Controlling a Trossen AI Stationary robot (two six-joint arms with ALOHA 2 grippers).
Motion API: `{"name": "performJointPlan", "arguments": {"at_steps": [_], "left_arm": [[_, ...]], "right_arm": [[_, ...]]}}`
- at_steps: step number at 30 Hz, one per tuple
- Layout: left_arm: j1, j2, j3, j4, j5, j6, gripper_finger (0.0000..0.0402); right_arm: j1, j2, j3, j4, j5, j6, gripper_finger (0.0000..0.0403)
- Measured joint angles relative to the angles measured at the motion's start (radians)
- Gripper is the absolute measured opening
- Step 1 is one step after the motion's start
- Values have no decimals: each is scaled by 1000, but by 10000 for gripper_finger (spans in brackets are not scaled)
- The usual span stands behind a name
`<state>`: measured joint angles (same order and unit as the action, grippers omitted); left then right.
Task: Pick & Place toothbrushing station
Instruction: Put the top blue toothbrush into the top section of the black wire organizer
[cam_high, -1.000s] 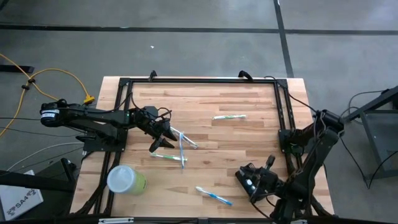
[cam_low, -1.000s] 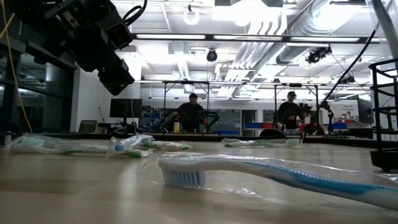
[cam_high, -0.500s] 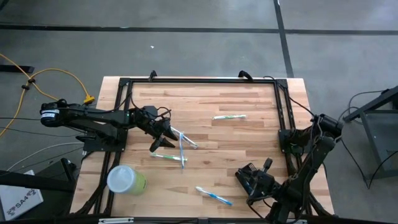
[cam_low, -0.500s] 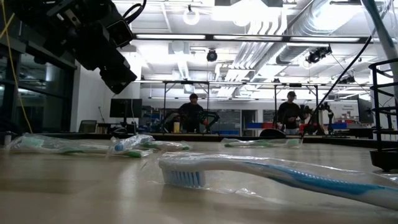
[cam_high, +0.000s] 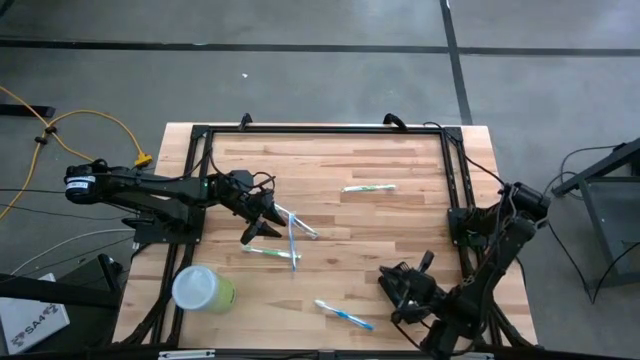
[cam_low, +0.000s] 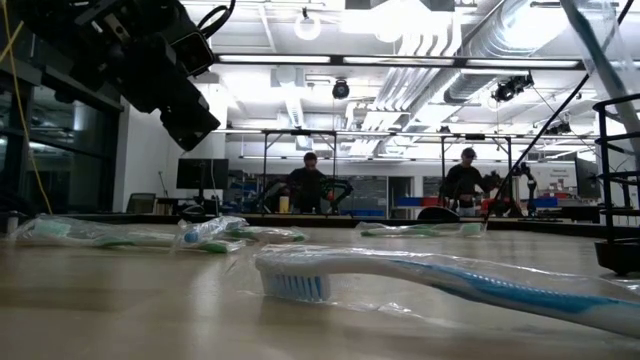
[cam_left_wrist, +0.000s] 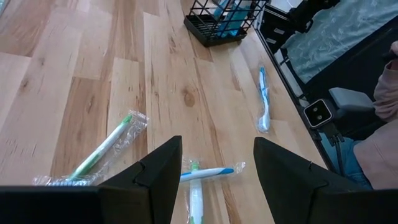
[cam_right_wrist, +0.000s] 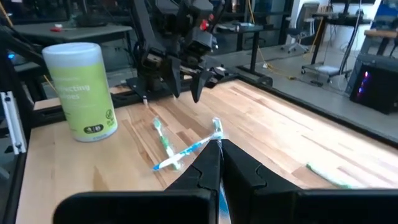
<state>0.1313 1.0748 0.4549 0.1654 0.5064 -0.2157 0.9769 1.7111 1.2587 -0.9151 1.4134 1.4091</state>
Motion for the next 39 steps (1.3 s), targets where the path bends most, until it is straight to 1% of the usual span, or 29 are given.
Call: {"name": "performJointPlan", "arguments": {"at_steps": [6, 13, 17, 22, 31, 39], "left_arm": [[-33, 0, 0, 0, 0, -1, 195], [-70, 0, 0, 10, -6, -2, 195], [-77, 0, 0, 18, -6, -2, 195], [-77, 0, 0, 19, -7, -2, 195], [-77, 0, 0, 26, -6, -2, 195], [-77, 0, 0, 44, -6, -19, 195]], "right_arm": [[-12, 0, 0, -49, -28, 77, 3], [-2, -1, 0, -81, -54, 101, 3], [6, -1, 0, -157, -86, 183, 3], [28, -1, 0, -255, -85, 294, 3], [54, -2, 0, -278, -52, 342, 3], [41, -2, 0, -278, -104, 342, 3]]}}
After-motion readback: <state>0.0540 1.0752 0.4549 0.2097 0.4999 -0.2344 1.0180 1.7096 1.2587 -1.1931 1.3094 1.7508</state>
